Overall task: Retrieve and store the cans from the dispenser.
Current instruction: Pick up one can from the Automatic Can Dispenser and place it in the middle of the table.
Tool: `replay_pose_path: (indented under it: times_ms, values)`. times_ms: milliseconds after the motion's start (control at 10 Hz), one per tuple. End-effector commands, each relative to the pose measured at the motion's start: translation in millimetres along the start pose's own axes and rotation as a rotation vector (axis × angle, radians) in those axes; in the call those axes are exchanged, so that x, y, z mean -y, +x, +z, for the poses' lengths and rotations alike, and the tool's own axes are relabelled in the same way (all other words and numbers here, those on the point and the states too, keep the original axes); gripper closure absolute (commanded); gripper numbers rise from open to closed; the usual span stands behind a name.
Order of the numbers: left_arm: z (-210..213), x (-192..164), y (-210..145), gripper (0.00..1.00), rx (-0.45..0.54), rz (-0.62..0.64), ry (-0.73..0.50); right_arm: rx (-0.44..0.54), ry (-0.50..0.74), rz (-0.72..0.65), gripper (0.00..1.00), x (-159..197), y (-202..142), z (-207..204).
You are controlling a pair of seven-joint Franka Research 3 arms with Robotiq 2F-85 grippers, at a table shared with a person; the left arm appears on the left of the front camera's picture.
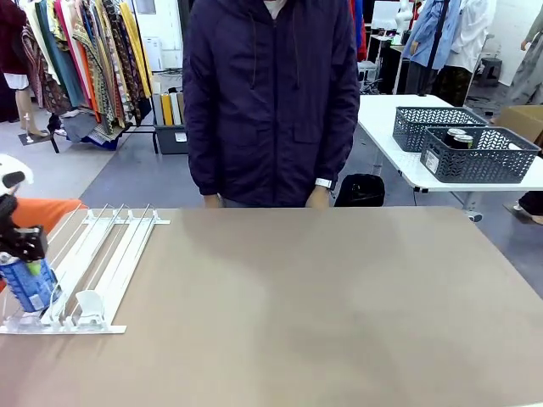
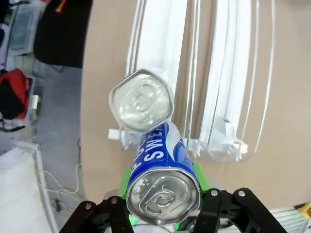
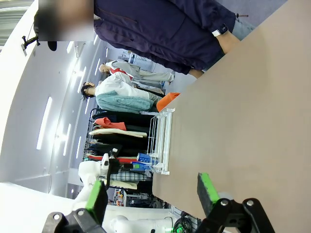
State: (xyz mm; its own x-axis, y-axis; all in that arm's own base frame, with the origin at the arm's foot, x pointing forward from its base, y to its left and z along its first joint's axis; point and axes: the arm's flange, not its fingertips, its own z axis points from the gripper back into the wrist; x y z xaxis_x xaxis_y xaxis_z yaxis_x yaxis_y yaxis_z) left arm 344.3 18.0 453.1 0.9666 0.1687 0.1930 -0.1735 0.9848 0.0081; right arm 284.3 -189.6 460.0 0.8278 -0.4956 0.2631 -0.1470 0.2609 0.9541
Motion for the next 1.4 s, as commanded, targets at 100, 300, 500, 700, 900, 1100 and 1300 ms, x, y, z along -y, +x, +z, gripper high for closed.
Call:
replay_pose_path:
  times_ms: [100, 300, 500, 700, 900, 1100, 1300]
  values:
    - [77.0, -30.9, -47.1, 1.0, 0.154, -0.108, 0.016, 0.01, 0.015, 0.001, 0.0, -2.7, 0.7, 0.1]
    - [120.2, -48.0, -62.9, 1.0, 0.266, -0.129, -0.017, 0.01, 0.015, 0.001, 0.0, -2.7, 0.7, 0.1]
    - [141.0, -74.9, -67.9, 1.0, 0.328, -0.091, -0.069, 0.01, 0.015, 0.001, 0.0, -2.7, 0.7, 0.1]
    - [141.9, -58.7, -71.8, 1.0, 0.305, -0.095, -0.041, 0.01, 0.015, 0.001, 0.0, -2.7, 0.7, 0.1]
    - [141.9, -58.7, -71.8, 1.0, 0.305, -0.095, -0.041, 0.01, 0.015, 0.001, 0.0, -2.7, 0.7, 0.1]
    - [141.9, -58.7, -71.8, 1.0, 0.305, -0.095, -0.041, 0.01, 0.015, 0.001, 0.0, -2.7, 0.7, 0.1]
    - [138.6, -58.3, -71.7, 1.0, 0.295, -0.103, -0.036, 0.01, 0.015, 0.001, 0.0, -2.7, 0.7, 0.1]
